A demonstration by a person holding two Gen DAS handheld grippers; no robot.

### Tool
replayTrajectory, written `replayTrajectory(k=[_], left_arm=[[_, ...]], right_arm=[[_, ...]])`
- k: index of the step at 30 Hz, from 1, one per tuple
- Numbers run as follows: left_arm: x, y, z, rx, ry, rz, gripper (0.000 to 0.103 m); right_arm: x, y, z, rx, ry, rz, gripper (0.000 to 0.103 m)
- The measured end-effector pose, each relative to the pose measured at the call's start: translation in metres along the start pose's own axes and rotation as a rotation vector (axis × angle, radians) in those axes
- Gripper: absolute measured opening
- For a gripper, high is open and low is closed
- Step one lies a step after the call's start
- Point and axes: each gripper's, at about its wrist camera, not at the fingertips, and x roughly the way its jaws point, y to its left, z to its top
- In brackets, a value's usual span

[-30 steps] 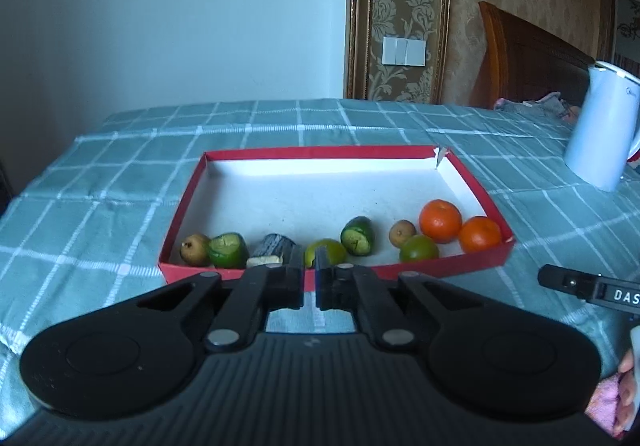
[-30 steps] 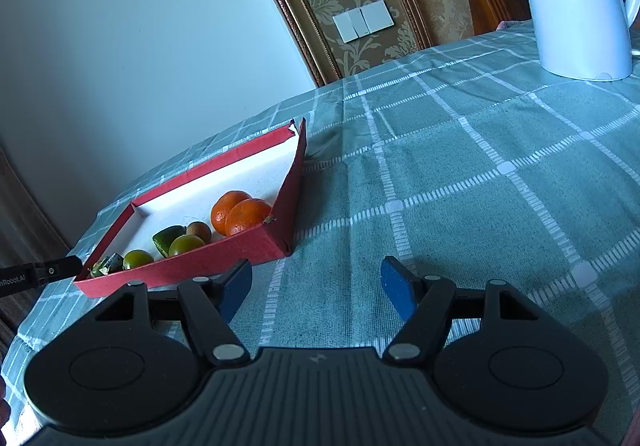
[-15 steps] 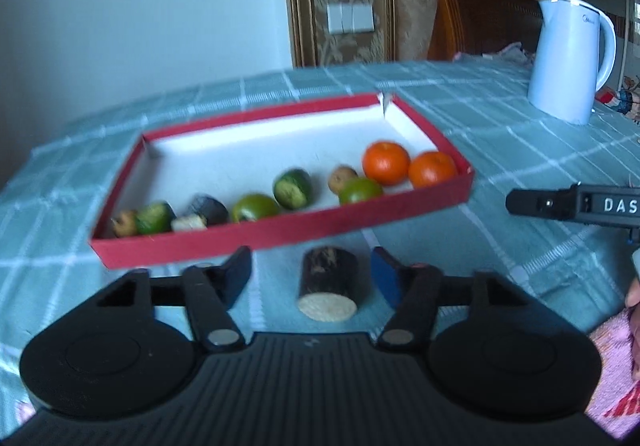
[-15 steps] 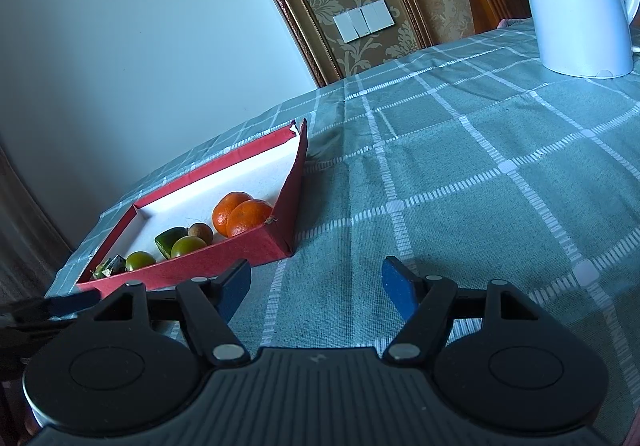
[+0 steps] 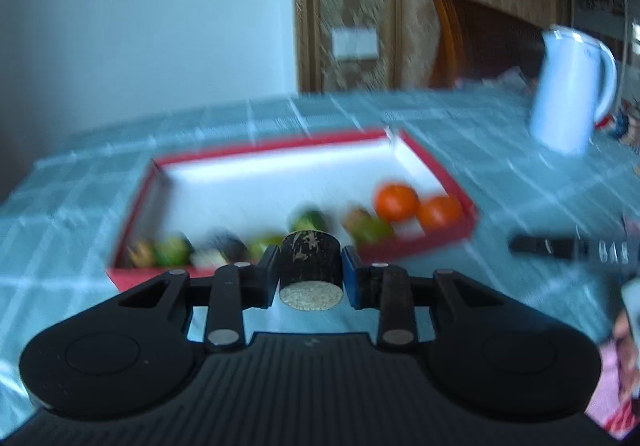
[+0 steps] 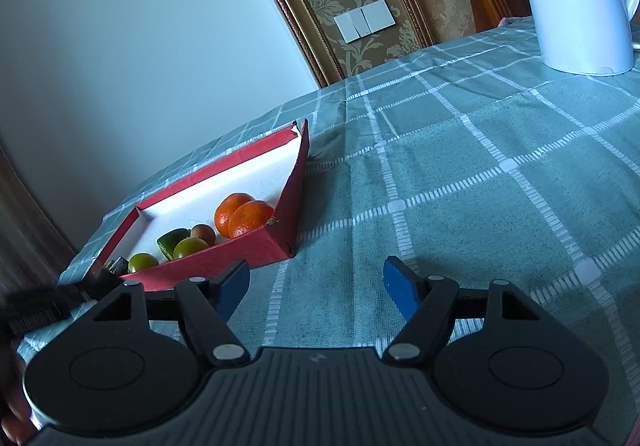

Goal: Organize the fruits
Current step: 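Carry the chunk into the red tray, set it upright, open the left gripper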

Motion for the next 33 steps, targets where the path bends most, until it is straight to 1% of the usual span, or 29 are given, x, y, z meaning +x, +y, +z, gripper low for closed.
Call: replayTrajectory(k=[3, 7, 10, 12, 15, 17, 18, 20, 21, 22, 23, 25, 27, 28, 29, 31, 33], left_arm=[[0.012, 0.017, 0.02, -0.017, -0.009, 0.063, 0.03], [0.048, 0.039, 0.035, -0.054, 0.045, 0.147, 0.03], [0.072, 0.05, 0.035, -0.078, 0.091, 0.176, 0.03], [0.082, 0.053, 0.032, -0.075, 0.104, 0.195, 0.03], [0.091, 0.058, 0.025, -0.101, 0.121, 0.203, 0.032], [0.096, 0.061, 0.021, -0.111, 0.129, 0.213, 0.043], [0.098, 0.062, 0.018, -0.113, 0.132, 0.217, 0.044], [0.098, 0.064, 0.016, -0.123, 0.122, 0.224, 0.058], [0.097, 0.065, 0.015, -0.129, 0.118, 0.236, 0.062], [0.096, 0.065, 0.015, -0.133, 0.115, 0.247, 0.07], [0.094, 0.065, 0.014, -0.134, 0.111, 0.254, 0.074], [0.086, 0.063, 0.012, -0.128, 0.096, 0.257, 0.075], [0.076, 0.061, 0.012, -0.129, 0.082, 0.271, 0.079], [0.07, 0.06, 0.012, -0.129, 0.07, 0.277, 0.086], [0.062, 0.059, 0.012, -0.125, 0.056, 0.279, 0.096], [0.045, 0.055, 0.011, -0.114, 0.016, 0.289, 0.103], [0.029, 0.051, 0.009, -0.097, -0.022, 0.299, 0.103]], right_arm=[[0.0, 0.0, 0.0, 0.001, 0.0, 0.001, 0.074], [0.001, 0.001, 0.0, 0.002, 0.0, 0.002, 0.074], [0.001, 0.001, 0.0, 0.002, 0.0, 0.002, 0.074], [0.001, 0.001, 0.0, 0.003, 0.0, 0.004, 0.075], [0.001, 0.001, 0.0, 0.001, 0.001, 0.005, 0.075], [0.002, 0.002, 0.0, 0.0, 0.002, 0.006, 0.076], [0.001, 0.001, 0.0, 0.001, 0.002, 0.006, 0.076], [0.002, 0.001, 0.0, 0.002, 0.001, 0.007, 0.076], [0.001, 0.001, 0.0, 0.001, 0.001, 0.006, 0.076], [0.001, 0.001, 0.0, 0.001, 0.002, 0.006, 0.076], [0.001, 0.001, 0.0, 0.001, 0.002, 0.006, 0.076], [0.001, 0.001, 0.0, 0.002, 0.002, 0.006, 0.076], [0.001, 0.001, 0.0, 0.0, 0.002, 0.005, 0.076], [0.001, 0.002, 0.0, 0.0, 0.002, 0.005, 0.076], [0.001, 0.0, 0.0, 0.0, 0.002, 0.006, 0.076], [0.0, 0.0, 0.0, 0.002, -0.004, -0.002, 0.077], [0.001, 0.0, 0.0, 0.003, -0.006, -0.005, 0.078]])
